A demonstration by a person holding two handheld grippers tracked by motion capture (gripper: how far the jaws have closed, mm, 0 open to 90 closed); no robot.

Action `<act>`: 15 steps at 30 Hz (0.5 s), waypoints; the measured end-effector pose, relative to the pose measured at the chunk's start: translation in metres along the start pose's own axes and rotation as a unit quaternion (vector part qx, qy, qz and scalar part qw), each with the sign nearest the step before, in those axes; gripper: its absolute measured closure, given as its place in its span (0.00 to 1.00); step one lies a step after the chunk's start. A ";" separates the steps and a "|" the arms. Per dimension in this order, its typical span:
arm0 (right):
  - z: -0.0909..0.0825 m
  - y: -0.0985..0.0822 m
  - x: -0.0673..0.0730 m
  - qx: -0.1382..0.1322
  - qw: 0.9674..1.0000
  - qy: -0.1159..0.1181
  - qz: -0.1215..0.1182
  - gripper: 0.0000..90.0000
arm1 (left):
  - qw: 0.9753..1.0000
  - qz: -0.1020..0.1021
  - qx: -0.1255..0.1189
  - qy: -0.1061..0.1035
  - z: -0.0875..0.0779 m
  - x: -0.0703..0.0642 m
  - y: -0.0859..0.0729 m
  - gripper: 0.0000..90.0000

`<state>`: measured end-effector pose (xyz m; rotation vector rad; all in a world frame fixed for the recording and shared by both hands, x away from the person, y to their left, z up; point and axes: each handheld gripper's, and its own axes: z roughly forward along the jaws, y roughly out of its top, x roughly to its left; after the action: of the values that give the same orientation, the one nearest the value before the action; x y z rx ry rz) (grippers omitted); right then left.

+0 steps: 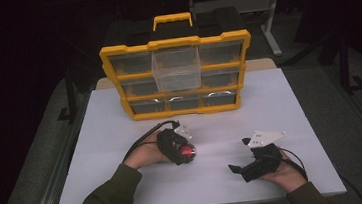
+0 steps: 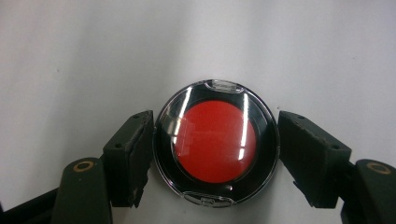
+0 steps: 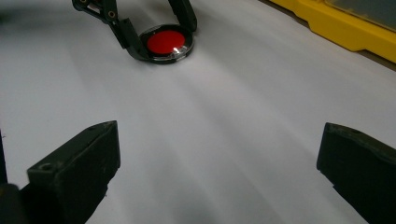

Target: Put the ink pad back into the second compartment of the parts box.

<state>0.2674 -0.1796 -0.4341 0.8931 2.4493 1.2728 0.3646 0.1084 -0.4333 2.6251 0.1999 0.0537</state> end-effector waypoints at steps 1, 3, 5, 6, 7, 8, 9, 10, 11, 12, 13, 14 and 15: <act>0.000 0.000 0.000 0.000 1.000 0.000 0.000 0.00 | 1.000 0.000 0.000 0.000 0.000 0.000 0.000 0.32; 0.000 0.000 0.000 -0.001 1.000 0.000 -0.001 0.00 | 1.000 0.000 0.000 0.000 0.000 0.000 0.000 0.33; 0.000 0.000 0.000 -0.001 1.000 0.000 -0.001 0.00 | 1.000 0.001 0.000 0.000 0.000 0.000 0.000 0.33; 0.000 0.000 0.000 -0.001 1.000 0.000 -0.001 0.00 | 1.000 0.002 0.000 0.000 0.000 0.000 0.000 0.33; 0.000 0.000 0.000 -0.001 1.000 0.000 -0.001 0.00 | 1.000 0.004 0.000 0.000 0.000 0.000 0.000 0.33; 0.000 0.000 0.000 -0.001 1.000 0.000 -0.001 0.00 | 1.000 0.003 0.000 0.000 0.000 0.000 0.000 0.33; 0.000 0.000 0.000 -0.001 1.000 0.000 -0.001 0.00 | 1.000 0.005 0.000 -0.001 0.000 0.000 0.000 0.33; 0.000 0.000 0.000 -0.001 1.000 0.000 -0.001 0.00 | 1.000 0.006 0.001 -0.002 -0.001 0.000 -0.001 0.33; 0.000 0.000 0.000 -0.002 1.000 0.000 -0.001 0.00 | 1.000 0.006 0.001 -0.002 -0.001 0.000 -0.001 0.33; 0.000 0.000 0.000 -0.002 1.000 0.000 -0.001 0.00 | 1.000 0.004 0.001 -0.005 -0.001 0.000 -0.001 0.33; 0.000 0.000 0.000 -0.002 1.000 0.000 -0.001 0.00 | 1.000 0.002 0.002 -0.005 -0.002 0.001 -0.001 0.33; 0.000 0.000 0.000 -0.002 1.000 0.000 -0.001 0.00 | 1.000 0.002 0.002 -0.005 -0.002 0.001 -0.001 0.33; 0.000 0.000 0.000 -0.002 1.000 0.000 -0.001 0.00 | 1.000 0.000 -0.001 -0.005 -0.003 0.002 -0.002 0.33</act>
<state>0.2674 -0.1800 -0.4339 0.8891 2.4467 1.2762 0.3660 0.1118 -0.4311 2.6240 0.1956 0.0422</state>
